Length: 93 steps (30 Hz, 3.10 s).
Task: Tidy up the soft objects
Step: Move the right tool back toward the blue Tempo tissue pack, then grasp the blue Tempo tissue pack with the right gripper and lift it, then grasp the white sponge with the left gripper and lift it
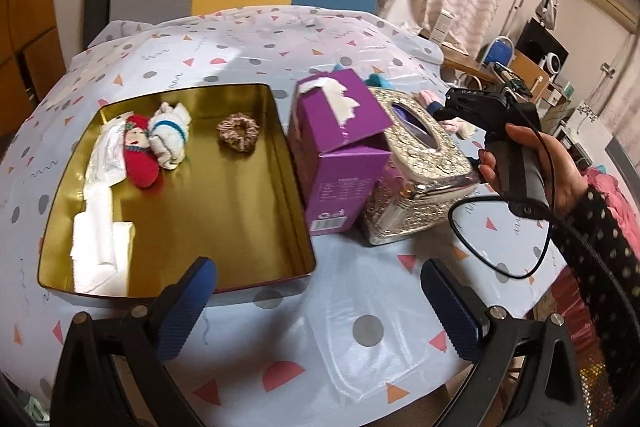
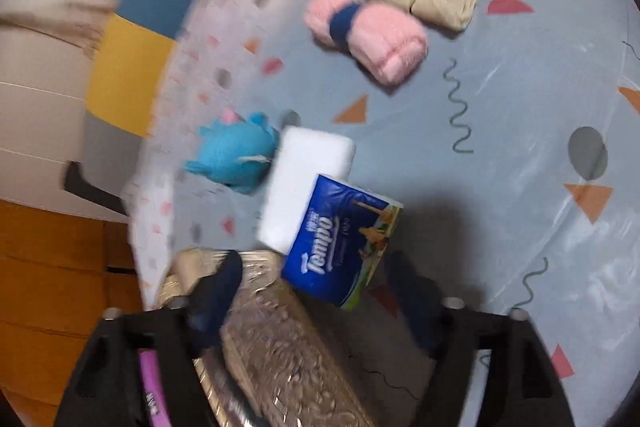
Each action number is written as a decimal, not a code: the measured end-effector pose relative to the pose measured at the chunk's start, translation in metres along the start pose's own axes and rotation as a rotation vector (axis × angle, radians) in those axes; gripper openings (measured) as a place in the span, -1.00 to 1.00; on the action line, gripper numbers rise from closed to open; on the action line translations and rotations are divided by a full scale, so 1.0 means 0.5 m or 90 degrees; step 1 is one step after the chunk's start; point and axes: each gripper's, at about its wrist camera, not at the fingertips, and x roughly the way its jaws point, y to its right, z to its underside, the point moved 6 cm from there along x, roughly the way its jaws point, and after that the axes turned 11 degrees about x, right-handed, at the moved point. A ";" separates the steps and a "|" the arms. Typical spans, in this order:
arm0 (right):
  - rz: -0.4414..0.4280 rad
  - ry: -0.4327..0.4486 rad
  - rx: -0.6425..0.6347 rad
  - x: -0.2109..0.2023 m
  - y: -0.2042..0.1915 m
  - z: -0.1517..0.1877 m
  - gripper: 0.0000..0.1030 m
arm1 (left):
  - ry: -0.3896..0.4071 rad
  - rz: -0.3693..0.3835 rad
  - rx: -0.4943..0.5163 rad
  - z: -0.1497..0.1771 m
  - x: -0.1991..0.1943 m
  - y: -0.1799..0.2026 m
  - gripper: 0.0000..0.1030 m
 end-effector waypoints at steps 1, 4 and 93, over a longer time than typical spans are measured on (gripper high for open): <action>0.008 -0.005 0.013 0.010 0.001 -0.003 0.50 | 0.000 -0.007 -0.005 -0.001 -0.002 -0.009 1.00; 0.042 -0.040 0.032 0.047 0.004 -0.008 0.50 | 0.000 -0.019 -0.011 -0.009 -0.007 -0.026 1.00; -0.099 0.220 -0.199 -0.104 0.171 -0.059 0.10 | -0.482 -0.271 0.713 -0.401 0.717 0.366 1.00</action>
